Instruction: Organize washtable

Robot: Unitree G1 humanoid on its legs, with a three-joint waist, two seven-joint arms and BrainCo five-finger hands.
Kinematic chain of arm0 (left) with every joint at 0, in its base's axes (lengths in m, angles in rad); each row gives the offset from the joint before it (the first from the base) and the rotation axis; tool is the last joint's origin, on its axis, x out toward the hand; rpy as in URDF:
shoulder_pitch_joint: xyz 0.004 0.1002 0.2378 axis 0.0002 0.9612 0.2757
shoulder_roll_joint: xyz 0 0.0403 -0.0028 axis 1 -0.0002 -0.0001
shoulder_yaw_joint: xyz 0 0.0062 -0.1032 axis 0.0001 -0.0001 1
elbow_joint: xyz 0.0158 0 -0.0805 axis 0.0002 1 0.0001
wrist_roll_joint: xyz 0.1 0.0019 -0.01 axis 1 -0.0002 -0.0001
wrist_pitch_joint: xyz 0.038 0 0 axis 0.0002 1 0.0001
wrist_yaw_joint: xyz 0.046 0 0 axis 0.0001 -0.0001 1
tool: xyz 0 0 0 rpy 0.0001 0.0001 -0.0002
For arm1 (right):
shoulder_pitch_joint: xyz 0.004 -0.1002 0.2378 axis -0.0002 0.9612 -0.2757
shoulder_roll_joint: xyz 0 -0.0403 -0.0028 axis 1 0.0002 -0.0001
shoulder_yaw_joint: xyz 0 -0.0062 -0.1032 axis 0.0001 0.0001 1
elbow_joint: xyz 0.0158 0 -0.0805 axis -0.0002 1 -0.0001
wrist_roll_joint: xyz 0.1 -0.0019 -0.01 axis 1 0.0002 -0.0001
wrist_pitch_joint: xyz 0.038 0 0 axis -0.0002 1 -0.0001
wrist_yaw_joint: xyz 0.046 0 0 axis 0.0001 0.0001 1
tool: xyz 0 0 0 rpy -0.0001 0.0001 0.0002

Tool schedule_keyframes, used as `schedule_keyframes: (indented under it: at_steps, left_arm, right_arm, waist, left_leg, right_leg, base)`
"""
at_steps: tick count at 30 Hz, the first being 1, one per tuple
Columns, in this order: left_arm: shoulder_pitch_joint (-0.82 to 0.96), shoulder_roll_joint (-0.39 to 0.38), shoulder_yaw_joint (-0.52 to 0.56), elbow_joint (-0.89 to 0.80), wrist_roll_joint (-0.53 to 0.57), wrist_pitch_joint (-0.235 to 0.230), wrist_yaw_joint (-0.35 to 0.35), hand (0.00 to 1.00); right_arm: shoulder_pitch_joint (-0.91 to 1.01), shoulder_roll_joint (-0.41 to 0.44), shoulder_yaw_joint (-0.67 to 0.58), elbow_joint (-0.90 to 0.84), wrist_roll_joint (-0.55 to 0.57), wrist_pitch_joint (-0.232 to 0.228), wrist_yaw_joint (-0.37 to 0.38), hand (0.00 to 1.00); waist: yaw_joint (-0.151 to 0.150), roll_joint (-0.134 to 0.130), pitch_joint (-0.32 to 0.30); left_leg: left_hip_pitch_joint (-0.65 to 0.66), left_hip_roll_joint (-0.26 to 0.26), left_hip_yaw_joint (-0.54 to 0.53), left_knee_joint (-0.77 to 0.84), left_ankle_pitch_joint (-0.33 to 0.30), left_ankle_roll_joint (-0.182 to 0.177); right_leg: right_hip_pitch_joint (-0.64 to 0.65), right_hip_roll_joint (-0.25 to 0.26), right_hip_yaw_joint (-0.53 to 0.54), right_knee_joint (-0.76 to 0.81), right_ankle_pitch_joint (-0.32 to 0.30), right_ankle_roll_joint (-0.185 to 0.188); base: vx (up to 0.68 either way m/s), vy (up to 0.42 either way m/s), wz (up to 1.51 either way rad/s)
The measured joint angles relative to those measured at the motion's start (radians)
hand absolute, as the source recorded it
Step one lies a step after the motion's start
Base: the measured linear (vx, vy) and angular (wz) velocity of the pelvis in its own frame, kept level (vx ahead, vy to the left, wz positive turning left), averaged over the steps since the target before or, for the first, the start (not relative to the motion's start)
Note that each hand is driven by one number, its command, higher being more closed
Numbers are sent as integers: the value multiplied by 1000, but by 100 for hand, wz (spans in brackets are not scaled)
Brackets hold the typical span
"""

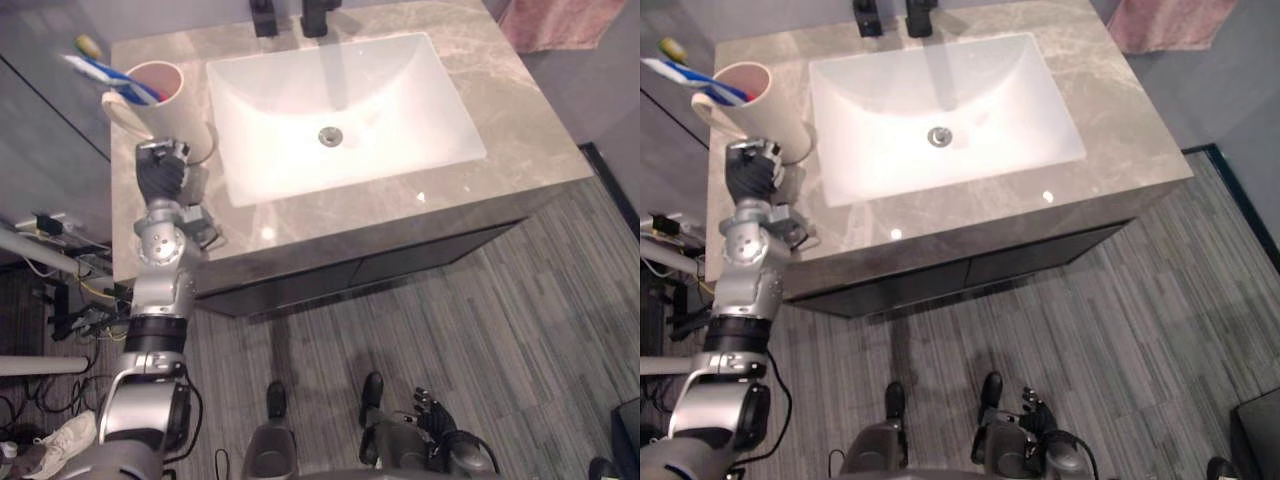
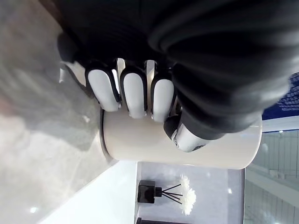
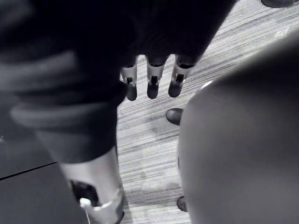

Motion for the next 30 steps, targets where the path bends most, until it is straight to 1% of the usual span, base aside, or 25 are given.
schedule_keyframes:
  at_steps: [2, 6, 11, 14, 19, 25, 30]
  left_arm:
    - [-14, 7, 0, 16, -2, 3, 7, 100]
    - [-55, 7, 1, 16, -16, 9, 10, 100]
    - [-76, 10, 1, 17, -17, 9, 13, 100]
    - [-117, 32, 0, 19, -18, 10, 13, 100]
    - [-163, 37, 0, 22, -18, 9, 13, 100]
    - [-185, 66, -7, 28, -26, 9, 13, 100]
    - [-205, 68, -7, 30, -36, 9, 18, 100]
  right_arm:
    - [1, 0, 0, 0, 0, 0, 0, 0]
    - [2, -1, -2, -23, 2, -3, 0, 0]
    - [3, -1, -2, -27, 2, -3, 0, 0]
    - [3, -1, -3, -40, 10, -3, 0, 0]
    - [3, 0, -5, -40, 13, -4, 0, 0]
    - [3, 2, -4, -41, 28, -6, 0, 0]
    - [3, 3, -4, -41, 33, -6, 0, 0]
  waist:
    - [-1, 0, 1]
    - [0, -1, 31]
    - [2, -3, 34]
    - [2, -6, 52]
    - [1, -9, 56]
    - [1, -16, 63]
    - [0, -19, 65]
  left_leg:
    - [0, -1, 0, 1, 0, 0]
    - [-3, -2, -1, 9, -1, 1]
    - [-8, -3, 1, 10, -1, 2]
    - [-14, -3, 3, 14, 0, 2]
    - [-14, -4, 3, 14, 0, 2]
    - [-19, -4, 6, 14, 0, 2]
    - [-21, -4, 6, 14, 0, 2]
  right_leg:
    - [0, 0, 1, 0, 0, 0]
    - [-3, 0, 2, 7, 0, -1]
    - [-11, 0, 6, 10, 3, -5]
    - [-17, 0, 10, 10, 9, -13]
    - [-18, 1, 11, 10, 9, -13]
    - [-23, 1, 13, 10, 10, -14]
    - [-25, 1, 14, 10, 10, -14]
  base:
    - [0, 0, 0]
    - [0, 0, 0]
    - [0, 0, 0]
    - [-21, -8, -4]
    - [0, 0, 0]
    - [0, 0, 0]
    - [0, 0, 0]
